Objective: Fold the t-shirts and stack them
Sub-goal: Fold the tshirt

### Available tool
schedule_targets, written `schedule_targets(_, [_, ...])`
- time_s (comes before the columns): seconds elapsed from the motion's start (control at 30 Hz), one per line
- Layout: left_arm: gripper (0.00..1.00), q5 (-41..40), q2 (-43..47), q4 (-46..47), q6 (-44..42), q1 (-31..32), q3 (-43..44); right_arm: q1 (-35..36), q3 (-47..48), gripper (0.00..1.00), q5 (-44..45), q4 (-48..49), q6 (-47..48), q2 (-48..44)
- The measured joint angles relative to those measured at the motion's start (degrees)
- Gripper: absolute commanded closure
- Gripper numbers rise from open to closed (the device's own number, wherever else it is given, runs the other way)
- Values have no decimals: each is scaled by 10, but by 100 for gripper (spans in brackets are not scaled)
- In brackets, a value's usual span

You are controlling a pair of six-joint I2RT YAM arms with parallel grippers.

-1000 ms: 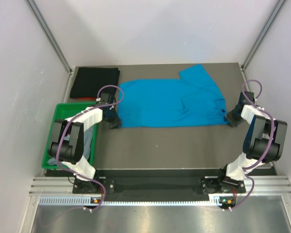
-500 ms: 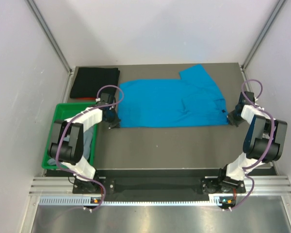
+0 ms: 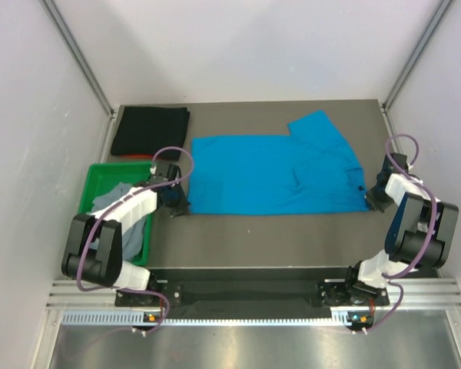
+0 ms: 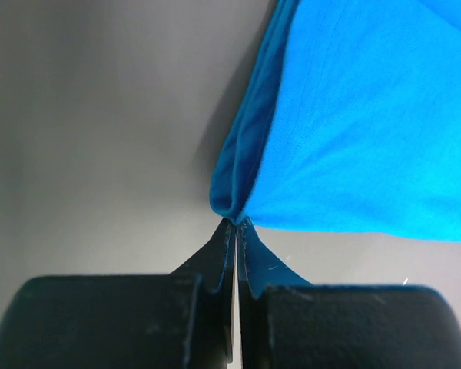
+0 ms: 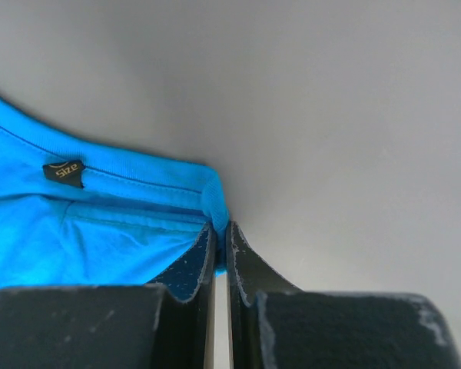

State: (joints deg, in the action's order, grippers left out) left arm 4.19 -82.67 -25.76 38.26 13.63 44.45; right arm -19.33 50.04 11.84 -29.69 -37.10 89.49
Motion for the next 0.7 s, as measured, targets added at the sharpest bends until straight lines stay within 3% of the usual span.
schedule_targets(0.23, [98, 12, 29, -5, 4, 10, -33, -5, -48, 100, 13, -1, 9, -49])
schedule_targets(0.27, [94, 12, 36, -5, 6, 13, -40, -5, -51, 97, 15, -1, 10, -51])
schedule_targets(0.3, [80, 12, 45, -7, 7, 15, -47, -5, -52, 94, 16, -2, 11, -53])
schedule_targets(0.4, [60, 10, 71, -28, 7, 21, -56, -8, -54, 77, 17, -3, 16, -54])
schedule_targets(0.57, [56, -13, 103, -89, 3, 21, -24, -16, -46, 55, 11, -32, 33, -64])
schedule_targets(0.7, [55, -23, 109, -112, -11, 20, 61, -17, -2, 50, -6, -75, 44, -82])
